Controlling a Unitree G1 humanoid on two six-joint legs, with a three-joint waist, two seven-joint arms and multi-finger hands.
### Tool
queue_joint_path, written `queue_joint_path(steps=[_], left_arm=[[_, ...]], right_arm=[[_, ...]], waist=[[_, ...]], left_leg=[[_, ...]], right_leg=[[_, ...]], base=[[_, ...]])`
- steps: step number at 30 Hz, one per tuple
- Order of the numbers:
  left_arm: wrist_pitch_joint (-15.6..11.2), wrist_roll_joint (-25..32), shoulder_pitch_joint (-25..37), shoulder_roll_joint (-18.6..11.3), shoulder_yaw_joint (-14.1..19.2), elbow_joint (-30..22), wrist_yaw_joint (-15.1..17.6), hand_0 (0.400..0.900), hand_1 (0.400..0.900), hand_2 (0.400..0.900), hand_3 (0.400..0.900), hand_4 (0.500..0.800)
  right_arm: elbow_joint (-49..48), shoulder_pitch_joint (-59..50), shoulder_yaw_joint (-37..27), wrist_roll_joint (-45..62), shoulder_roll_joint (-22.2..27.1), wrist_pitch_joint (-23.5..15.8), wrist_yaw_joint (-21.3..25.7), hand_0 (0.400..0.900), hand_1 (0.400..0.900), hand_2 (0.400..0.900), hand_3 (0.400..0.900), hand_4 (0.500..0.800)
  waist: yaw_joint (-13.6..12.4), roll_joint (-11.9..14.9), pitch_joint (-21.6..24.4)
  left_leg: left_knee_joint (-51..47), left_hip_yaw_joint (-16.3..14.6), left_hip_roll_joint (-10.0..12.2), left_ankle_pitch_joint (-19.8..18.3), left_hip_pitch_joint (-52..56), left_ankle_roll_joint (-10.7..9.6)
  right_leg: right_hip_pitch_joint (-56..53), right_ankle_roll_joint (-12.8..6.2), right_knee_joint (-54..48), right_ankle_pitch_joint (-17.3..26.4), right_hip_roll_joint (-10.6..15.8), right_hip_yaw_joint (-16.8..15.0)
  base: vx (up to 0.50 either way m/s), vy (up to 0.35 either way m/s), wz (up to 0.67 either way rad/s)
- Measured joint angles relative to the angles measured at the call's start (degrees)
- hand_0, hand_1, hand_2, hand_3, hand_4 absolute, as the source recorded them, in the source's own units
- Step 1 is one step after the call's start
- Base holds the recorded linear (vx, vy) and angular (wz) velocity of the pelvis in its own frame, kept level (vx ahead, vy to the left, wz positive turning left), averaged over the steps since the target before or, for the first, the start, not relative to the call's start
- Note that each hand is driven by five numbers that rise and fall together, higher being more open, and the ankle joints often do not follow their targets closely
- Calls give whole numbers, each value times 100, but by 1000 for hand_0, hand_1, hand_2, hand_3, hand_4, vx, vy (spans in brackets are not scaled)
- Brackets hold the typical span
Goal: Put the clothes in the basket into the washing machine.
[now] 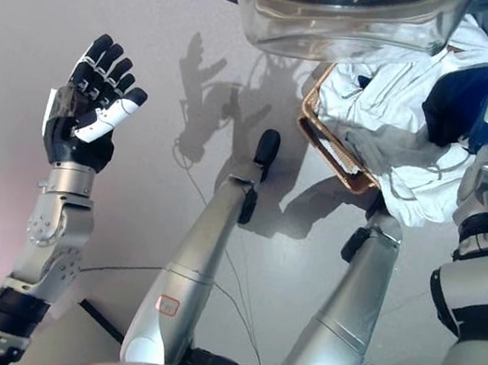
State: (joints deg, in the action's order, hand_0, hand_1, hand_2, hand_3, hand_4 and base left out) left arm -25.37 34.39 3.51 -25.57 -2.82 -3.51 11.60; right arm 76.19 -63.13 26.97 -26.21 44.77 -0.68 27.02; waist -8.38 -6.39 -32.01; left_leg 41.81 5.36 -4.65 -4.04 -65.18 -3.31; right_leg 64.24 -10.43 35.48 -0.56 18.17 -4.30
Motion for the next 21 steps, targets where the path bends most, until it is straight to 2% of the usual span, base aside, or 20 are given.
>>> queue_joint_path(steps=[5,10,17,21], left_arm=[[-140,25,222,84,1,411,208,900,900,900,900,800],[-189,49,448,295,32,1018,436,900,900,900,900,800],[-229,233,474,488,40,1402,468,900,900,900,900,800],[-228,389,478,561,51,1443,494,900,900,900,900,800]], right_arm=[[-216,20,-1352,2259,-524,-393,35,400,400,400,400,500],[-896,554,-2670,5129,-1244,-1155,-50,400,400,400,400,500],[-1820,1269,-3435,8620,-2471,-2244,-870,400,400,400,400,500],[-2478,1364,-3732,9994,-3021,-2738,-1329,400,400,400,400,500]], waist=[[71,-24,5],[118,-27,7],[267,-34,12],[283,-43,17]], left_leg=[[-445,-107,115,69,509,54],[-879,-192,178,189,1019,6],[-1430,-283,213,264,1822,30],[-1682,-265,237,349,2088,4]], right_leg=[[-529,-39,-600,213,-74,12],[-1028,-14,-1164,417,-119,22],[-1875,-5,-1906,644,-118,64],[-2144,-1,-2106,679,-115,172]], base=[[19,-4,-11],[4,-14,-10],[36,-37,-1],[43,-30,6]])
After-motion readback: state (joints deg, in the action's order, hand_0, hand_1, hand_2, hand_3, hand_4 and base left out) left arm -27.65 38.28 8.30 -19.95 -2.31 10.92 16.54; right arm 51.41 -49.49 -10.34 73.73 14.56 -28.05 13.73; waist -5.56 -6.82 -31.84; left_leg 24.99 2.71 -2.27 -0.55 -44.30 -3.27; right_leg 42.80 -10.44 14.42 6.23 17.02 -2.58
